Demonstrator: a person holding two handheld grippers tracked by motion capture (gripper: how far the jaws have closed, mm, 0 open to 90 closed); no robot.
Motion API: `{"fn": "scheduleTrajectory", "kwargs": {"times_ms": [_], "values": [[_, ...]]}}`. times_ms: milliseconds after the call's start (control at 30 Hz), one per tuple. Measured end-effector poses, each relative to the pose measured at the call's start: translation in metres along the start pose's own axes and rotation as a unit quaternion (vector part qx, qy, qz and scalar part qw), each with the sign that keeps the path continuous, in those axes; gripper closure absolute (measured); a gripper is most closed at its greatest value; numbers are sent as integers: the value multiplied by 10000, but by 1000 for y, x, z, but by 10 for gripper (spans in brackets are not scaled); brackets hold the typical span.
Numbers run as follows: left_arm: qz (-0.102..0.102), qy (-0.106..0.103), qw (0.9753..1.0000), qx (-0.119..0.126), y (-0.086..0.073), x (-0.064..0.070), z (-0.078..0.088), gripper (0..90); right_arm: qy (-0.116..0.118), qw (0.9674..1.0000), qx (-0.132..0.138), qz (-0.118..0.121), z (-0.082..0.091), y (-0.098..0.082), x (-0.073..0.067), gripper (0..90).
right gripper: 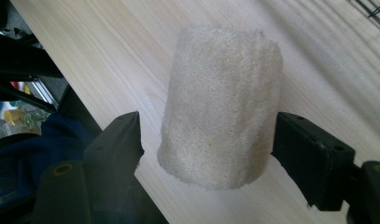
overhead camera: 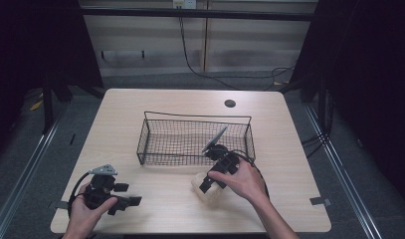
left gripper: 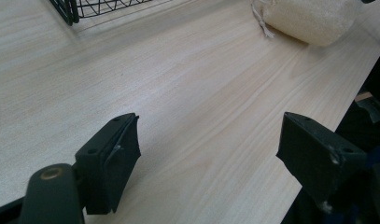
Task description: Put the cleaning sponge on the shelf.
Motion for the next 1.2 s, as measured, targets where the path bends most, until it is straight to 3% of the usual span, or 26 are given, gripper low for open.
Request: {"fn": "scheduleTrajectory", "kwargs": {"times_ms": [333,767,867,1200], "values": [[1,2,10000,2,0,0,0,203,31,9998,-162,-124,-15,2,5,204],[-11,-8,10000,-16,0,0,0,204,-92,9993,-363,-38,-27,6,2,231],[6,-2,10000,-27,0,0,-1,204,-193,9989,-420,5,-28,7,0,230],[-2,-7,10000,-38,0,0,-1,203,-188,9985,-515,-56,-28,6,-1,242]]}}
Point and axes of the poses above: each handheld gripper's, and its own axes: z roughly backward along the jaws, y roughly out of its top, x roughly to its right, the point moved 2 cm from there along -z, roughly forward along the jaws, and after that the axes turned 4 degrees about z, right-handed, at the moved point
